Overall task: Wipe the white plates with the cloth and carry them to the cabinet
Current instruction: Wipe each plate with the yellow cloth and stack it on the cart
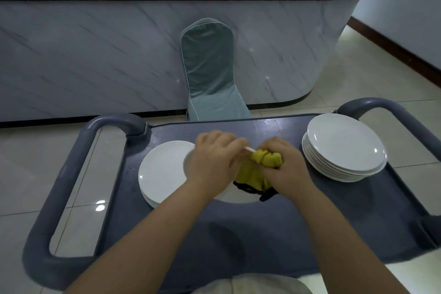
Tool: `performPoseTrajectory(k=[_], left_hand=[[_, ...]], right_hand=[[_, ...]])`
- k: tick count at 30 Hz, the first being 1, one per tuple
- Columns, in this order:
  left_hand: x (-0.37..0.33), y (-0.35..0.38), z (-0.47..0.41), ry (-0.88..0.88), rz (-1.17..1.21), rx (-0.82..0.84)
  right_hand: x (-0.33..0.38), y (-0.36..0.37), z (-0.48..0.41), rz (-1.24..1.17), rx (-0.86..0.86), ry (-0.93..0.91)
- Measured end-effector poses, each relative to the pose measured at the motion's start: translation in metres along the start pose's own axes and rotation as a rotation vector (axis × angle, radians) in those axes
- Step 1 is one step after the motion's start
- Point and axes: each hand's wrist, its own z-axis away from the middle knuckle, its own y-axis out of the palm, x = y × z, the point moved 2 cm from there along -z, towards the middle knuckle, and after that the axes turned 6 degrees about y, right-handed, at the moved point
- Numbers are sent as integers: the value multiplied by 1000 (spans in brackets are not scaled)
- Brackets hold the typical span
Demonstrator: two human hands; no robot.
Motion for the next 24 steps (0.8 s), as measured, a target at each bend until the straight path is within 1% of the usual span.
performPoseTrajectory(k=[1, 2, 4, 5, 6, 7, 8, 10, 11, 12, 13, 14, 16, 17, 18, 19, 20, 21, 23, 24], left_hand=[[-7, -3, -7, 100, -18, 23], [-11, -8, -14, 156, -18, 8], [-13, -22, -29, 192, 10, -97], [-9, -28, -33, 169, 32, -180], [-4, -34, -33, 92, 68, -255], [2, -38, -31, -42, 126, -328], [8, -39, -23, -223, 222, -395], [14, -31, 0, -589, 470, -502], [16, -24, 13, -704, 549, -512], [16, -17, 23, -752, 568, -473], [15, -12, 30, -722, 536, -407], [15, -9, 34, -632, 458, -320], [10, -6, 27, -343, 202, -134], [7, -5, 19, -176, 105, -78], [3, -7, 9, -15, 58, -40], [-2, -10, -1, 120, 57, -14], [-5, -16, -11, 206, 78, -7], [-6, -22, -19, 259, 101, -27], [-1, -33, -33, 302, 85, -107], [5, -38, -35, 282, 70, -148]], right_hand=[[10, -3, -5, 77, 23, -105], [19, -8, -9, 118, 27, -159], [32, -19, -15, 95, 1, -167], [34, -25, -16, 43, -23, -145], [34, -31, -16, -23, -54, -101], [31, -34, -13, -94, -91, -30], [26, -35, -10, -162, -121, 59], [11, -29, 2, -279, -126, 236], [4, -23, 9, -282, -108, 284], [-2, -17, 15, -245, -87, 298], [-6, -13, 20, -202, -70, 298], [-9, -11, 22, -172, -64, 294], [-4, -12, 17, -104, -35, 232], [2, -13, 12, -26, 2, 142], [10, -13, 7, 78, 36, 23], [18, -12, 2, 164, 52, -92], [25, -12, -3, 209, 43, -168], [31, -14, -7, 213, 16, -204], [37, -17, -11, 127, -67, -198], [36, -18, -10, 39, -98, -148]])
